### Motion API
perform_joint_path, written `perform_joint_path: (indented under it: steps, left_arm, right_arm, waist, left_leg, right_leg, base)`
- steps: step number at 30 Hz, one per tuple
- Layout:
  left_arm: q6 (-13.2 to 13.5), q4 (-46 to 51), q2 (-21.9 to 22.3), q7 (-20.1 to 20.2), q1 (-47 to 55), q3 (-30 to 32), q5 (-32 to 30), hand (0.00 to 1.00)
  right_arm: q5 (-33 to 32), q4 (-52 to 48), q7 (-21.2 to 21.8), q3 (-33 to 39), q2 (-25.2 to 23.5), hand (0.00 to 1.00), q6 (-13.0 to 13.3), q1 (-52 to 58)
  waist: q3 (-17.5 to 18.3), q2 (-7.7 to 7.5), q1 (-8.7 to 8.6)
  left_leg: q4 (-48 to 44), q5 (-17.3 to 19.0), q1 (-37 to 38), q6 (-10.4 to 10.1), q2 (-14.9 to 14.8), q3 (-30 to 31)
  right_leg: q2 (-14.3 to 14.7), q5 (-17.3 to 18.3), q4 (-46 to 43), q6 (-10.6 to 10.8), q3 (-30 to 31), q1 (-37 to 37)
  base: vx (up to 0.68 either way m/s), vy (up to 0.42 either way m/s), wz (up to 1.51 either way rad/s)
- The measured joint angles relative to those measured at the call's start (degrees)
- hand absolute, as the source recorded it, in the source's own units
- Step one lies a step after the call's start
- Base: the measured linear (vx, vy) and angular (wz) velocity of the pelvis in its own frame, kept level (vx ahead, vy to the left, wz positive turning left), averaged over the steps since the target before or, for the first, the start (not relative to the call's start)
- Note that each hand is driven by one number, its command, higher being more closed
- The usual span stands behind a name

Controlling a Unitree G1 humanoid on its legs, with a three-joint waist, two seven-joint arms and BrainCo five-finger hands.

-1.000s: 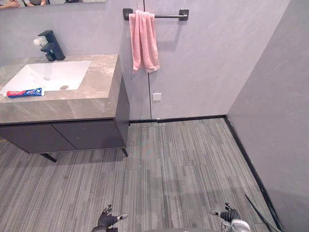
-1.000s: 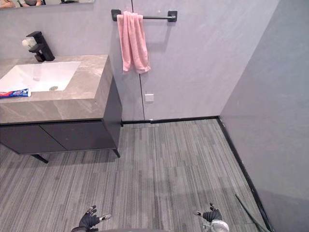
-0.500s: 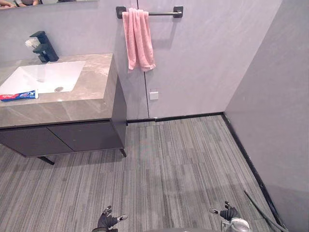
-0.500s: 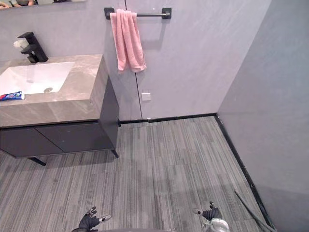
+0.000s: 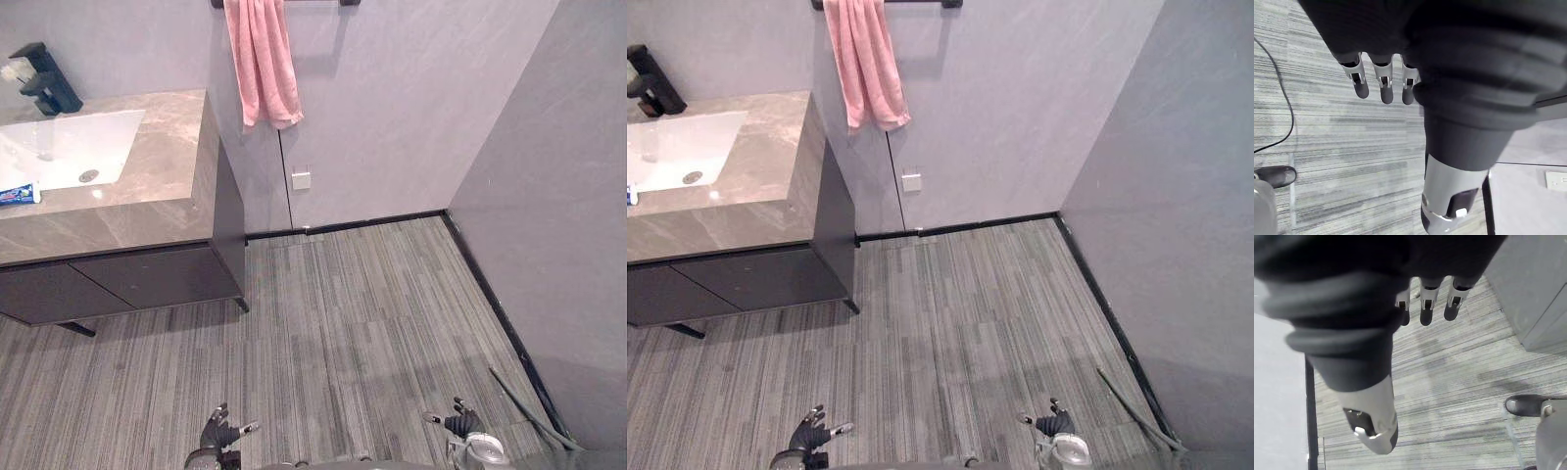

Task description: Organize washtable

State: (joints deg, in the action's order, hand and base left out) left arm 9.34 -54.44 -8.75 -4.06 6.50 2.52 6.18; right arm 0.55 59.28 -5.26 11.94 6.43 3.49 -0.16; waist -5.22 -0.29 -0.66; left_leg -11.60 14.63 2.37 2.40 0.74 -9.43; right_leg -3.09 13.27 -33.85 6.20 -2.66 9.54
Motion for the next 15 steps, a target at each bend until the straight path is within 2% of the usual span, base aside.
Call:
perform_joint_path:
  steps: [1,3,6,8,9,10,11,12,13,15]
  left_arm:
    - [-0.01,0.0,-0.49,-0.03,-0.41,-0.24,0.01,0.0]
    - [-0.05,0.04,-1.64,-0.17,-0.94,-0.41,0.02,0.0]
    - [-0.05,0.13,-2.07,-0.26,-1.18,-0.32,0.03,0.0]
    - [-0.06,0.16,-1.8,-0.28,-2.13,-0.34,0.03,0.0]
    - [-0.05,0.16,-1.66,-0.35,-2.77,-0.49,0.03,0.0]
    - [-0.03,0.16,-1.84,-0.47,-3.01,-0.66,0.03,0.0]
    - [0.0,0.17,-1.91,-0.5,-3.05,-0.73,0.03,0.0]
    - [-0.04,-0.23,-0.78,-0.8,-3.27,-0.63,0.04,0.0]
    - [-0.04,-0.21,-0.42,-0.89,-3.82,-0.7,0.01,0.0]
    - [-0.03,-0.19,0.0,-0.95,-5.37,-0.65,0.02,0.0]
  right_arm:
    - [0.0,0.01,0.0,-0.01,-0.41,0.0,-0.01,-0.03]
    - [-0.01,0.14,0.17,-0.33,-1.17,0.0,-0.06,-0.09]
    - [0.0,0.11,0.16,-1.14,-0.87,0.0,-0.06,-0.61]
    - [0.0,0.05,0.16,-1.62,-0.22,0.0,-0.05,-1.12]
    - [0.0,0.05,0.16,-1.84,0.12,0.0,-0.07,-1.09]
    - [-0.01,-0.02,0.1,-2.09,0.33,0.0,-0.07,-0.83]
    - [-0.02,-0.04,0.04,-2.27,0.43,0.0,-0.05,-0.62]
    - [-0.06,-0.07,0.0,-2.27,1.08,0.0,-0.13,-0.85]
    - [-0.09,-0.34,-0.05,-2.31,0.9,0.0,-0.1,-1.04]
    - [-0.1,-0.43,-0.01,-2.32,0.85,0.0,-0.03,-2.25]
  waist:
    - [-0.32,-0.39,0.06]
    - [-1.67,-0.38,0.24]
    - [-1.98,0.03,-0.06]
    - [-2.81,1.4,-0.33]
    - [-2.86,1.36,-0.48]
    - [-2.64,0.22,-1.01]
    - [-2.76,-0.46,-1.47]
    - [-3.1,0.24,-1.63]
    - [-3.02,0.51,-1.86]
    - [-3.38,1.14,-1.86]
  left_leg:
    - [-0.13,0.26,0.65,0.14,0.29,0.19]
    - [-0.15,1.75,2.72,0.58,0.25,1.15]
    - [1.23,2.39,4.71,0.05,-1.48,2.07]
    - [1.88,3.01,6.43,-1.12,-4.13,3.1]
    - [2.3,2.69,7.12,-2.6,-4.87,3.6]
    - [2.76,2.52,8.15,-3.89,-4.5,4.41]
    - [2.85,3.01,8.8,-4.71,-4.22,4.95]
    - [2.71,3.52,10.43,-6.02,-5.87,5.74]
    - [1.92,2.08,9.77,-8.51,-6.67,6.32]
    - [-2.42,0.08,7.59,-10.87,-7.39,6.84]
  right_leg:
    - [-0.63,0.18,-3.17,0.0,-0.54,1.24]
    - [-2.33,3.2,-9.23,-0.99,-4.5,4.25]
    - [-2.0,4.74,-6.82,-1.6,-8.14,6.93]
    - [0.03,4.22,-1.23,-2.2,-9.99,9.55]
    - [1.03,1.83,3.14,-3.48,-10.02,11.29]
    - [0.69,-3.21,8.29,-4.74,-9.48,11.61]
    - [-0.06,-7.36,9.46,-6.28,-9.58,11.61]
    - [0.23,-6.69,5.89,-8.28,-11.04,11.69]
    - [0.39,-4.64,5.4,-9.41,-11.7,11.66]
    - [1.27,-3.25,6.58,-10.53,-12.77,10.17]
  base:
    - [0.15,0.058,0.18]
    - [0.19,-0.001,0.15]
    - [0.23,-0.054,0.15]
    - [0.3,-0.127,0.18]
    - [0.45,-0.193,0.33]
    - [0.41,-0.181,0.39]
    - [0.53,-0.249,0.39]
    - [0.46,-0.254,0.34]
    - [0.45,-0.264,0.24]
    - [0.39,-0.237,0.18]
